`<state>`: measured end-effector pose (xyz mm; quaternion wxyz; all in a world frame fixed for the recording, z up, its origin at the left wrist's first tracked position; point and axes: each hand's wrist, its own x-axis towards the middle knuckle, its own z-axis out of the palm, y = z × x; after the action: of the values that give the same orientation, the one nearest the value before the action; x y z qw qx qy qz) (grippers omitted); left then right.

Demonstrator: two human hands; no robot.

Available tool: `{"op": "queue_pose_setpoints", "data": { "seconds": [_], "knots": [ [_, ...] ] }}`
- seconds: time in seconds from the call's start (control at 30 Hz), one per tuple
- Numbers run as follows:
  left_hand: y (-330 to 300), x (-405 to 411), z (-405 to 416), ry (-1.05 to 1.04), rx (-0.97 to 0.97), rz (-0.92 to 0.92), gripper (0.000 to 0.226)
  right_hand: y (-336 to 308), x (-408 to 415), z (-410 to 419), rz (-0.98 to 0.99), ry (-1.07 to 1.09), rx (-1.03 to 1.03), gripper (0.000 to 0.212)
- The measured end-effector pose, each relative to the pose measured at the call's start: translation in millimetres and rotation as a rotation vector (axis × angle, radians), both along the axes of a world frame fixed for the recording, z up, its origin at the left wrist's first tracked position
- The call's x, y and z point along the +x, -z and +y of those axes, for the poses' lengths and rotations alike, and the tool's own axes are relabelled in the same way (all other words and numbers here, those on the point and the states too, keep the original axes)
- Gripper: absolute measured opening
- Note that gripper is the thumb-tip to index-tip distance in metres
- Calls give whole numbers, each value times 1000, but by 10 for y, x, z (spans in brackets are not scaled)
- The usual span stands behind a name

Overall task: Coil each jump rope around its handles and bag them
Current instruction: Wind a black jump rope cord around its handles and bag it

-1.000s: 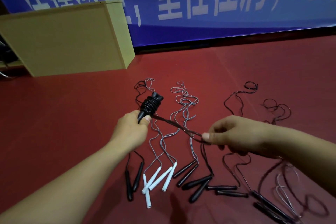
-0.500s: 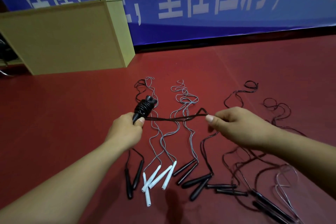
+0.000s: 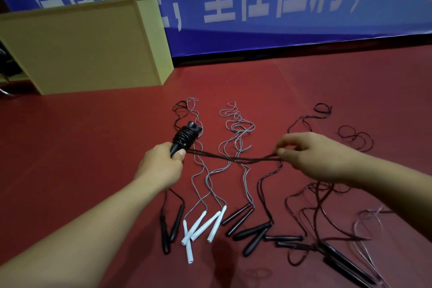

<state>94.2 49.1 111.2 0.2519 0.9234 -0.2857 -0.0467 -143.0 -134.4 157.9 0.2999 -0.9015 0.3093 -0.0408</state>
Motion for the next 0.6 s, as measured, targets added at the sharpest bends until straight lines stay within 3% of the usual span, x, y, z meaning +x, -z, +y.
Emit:
{"op": "queue_pose_setpoints", "data": {
  "seconds": [0.2, 0.37, 0.6],
  "knots": [
    [27, -11, 28, 118, 126, -10, 20, -82, -23, 85, -75, -210, 215, 40],
    [-26, -184, 13, 514, 445, -7, 17, -102, -27, 96, -366, -167, 413, 31],
    [-93, -571, -92, 837, 536, 111, 7, 1, -17, -7, -460, -1, 204, 20]
  ]
}}
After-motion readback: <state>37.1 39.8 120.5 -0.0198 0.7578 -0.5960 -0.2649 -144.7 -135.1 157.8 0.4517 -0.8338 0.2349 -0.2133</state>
